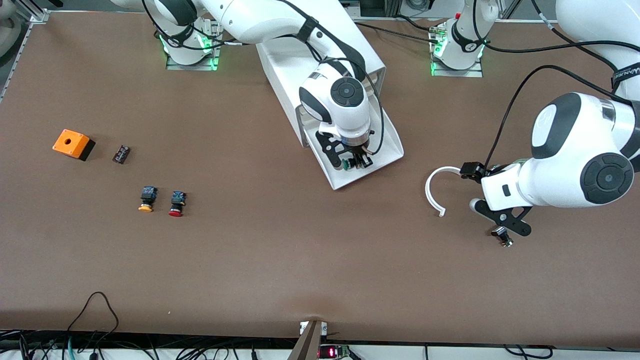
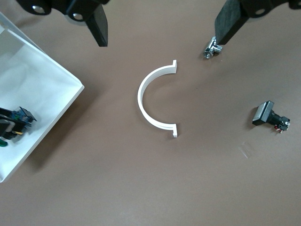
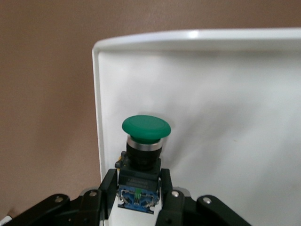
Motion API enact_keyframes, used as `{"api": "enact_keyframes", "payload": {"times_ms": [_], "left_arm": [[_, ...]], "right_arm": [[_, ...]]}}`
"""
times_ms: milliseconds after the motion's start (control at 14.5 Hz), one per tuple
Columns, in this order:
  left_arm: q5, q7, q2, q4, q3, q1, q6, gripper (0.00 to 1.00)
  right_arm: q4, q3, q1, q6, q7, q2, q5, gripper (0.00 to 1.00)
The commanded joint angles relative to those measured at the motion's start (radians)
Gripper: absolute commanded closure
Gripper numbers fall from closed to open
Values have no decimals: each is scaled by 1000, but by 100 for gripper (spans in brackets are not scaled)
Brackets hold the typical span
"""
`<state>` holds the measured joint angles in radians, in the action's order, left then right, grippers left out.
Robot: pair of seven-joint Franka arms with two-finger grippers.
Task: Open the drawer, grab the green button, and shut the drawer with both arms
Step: 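Set the green button beside the red button with the right gripper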
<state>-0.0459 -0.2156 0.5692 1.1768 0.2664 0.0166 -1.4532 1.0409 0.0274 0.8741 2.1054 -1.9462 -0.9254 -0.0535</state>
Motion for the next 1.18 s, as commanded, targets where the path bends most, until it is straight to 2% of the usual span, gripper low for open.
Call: {"api": "enact_keyframes", "payload": {"times_ms": [0,276,484,760,1106], "left_arm": [[-34,38,17,-36,8,-23,23,0],[-22,137,17,-29,8,-30,22,0],[-11,322,17,-20,19,-36,-2,0],[0,582,12,122,27,-72,-229,0],[-24,688,-17,332,30,-107,-479,1]], "right_arm": [[-41,9,-33,-91,50,48,15,100],[-38,15,-113,-200,267,124,4,100],[-19,12,-196,-336,612,195,-25,100],[33,5,-289,-380,1046,244,-25,100],[270,5,-466,-309,1556,359,-28,100]]}}
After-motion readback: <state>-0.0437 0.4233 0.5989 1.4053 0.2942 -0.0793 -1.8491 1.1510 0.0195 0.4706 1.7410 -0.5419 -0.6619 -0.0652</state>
